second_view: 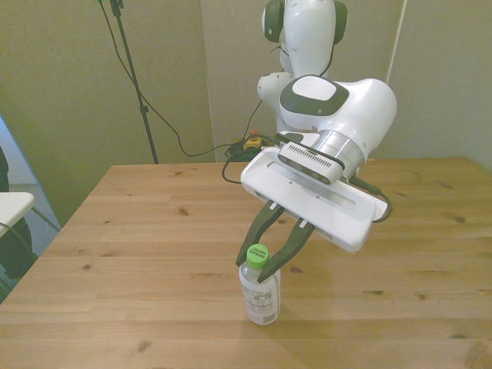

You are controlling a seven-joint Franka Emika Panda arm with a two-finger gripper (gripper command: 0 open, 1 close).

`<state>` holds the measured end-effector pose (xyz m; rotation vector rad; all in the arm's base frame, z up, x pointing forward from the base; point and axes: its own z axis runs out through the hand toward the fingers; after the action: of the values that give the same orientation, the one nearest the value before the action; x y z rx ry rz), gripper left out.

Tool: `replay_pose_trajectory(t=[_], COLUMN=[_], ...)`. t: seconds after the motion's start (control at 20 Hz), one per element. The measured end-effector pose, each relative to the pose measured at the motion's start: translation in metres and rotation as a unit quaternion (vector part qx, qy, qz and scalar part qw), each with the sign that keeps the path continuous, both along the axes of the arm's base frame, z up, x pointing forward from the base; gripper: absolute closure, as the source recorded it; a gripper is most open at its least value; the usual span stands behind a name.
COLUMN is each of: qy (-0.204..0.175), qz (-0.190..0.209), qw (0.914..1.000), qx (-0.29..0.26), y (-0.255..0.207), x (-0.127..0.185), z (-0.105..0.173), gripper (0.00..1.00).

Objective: Stand the water bottle

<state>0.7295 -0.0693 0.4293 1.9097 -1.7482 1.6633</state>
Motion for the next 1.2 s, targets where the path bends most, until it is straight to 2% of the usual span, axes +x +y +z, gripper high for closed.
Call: replay_pose_trajectory(t=[0.8, 1.0, 1.1, 1.2], qy=[-0.002, -0.014, -0.022, -0.01], qz=[-0.001, 0.0, 0.004, 0.008], qw=[1.0, 0.9997, 0.999, 0.9983], qx=[0.007, 0.021, 0.039, 0.056], y=[-0.002, -0.002, 0.0, 0.002], x=[-0.001, -0.014, -0.029, -0.049], z=[0.003, 0.026, 0.046, 0.065], gripper=[0.0, 0.0, 0.0, 0.0])
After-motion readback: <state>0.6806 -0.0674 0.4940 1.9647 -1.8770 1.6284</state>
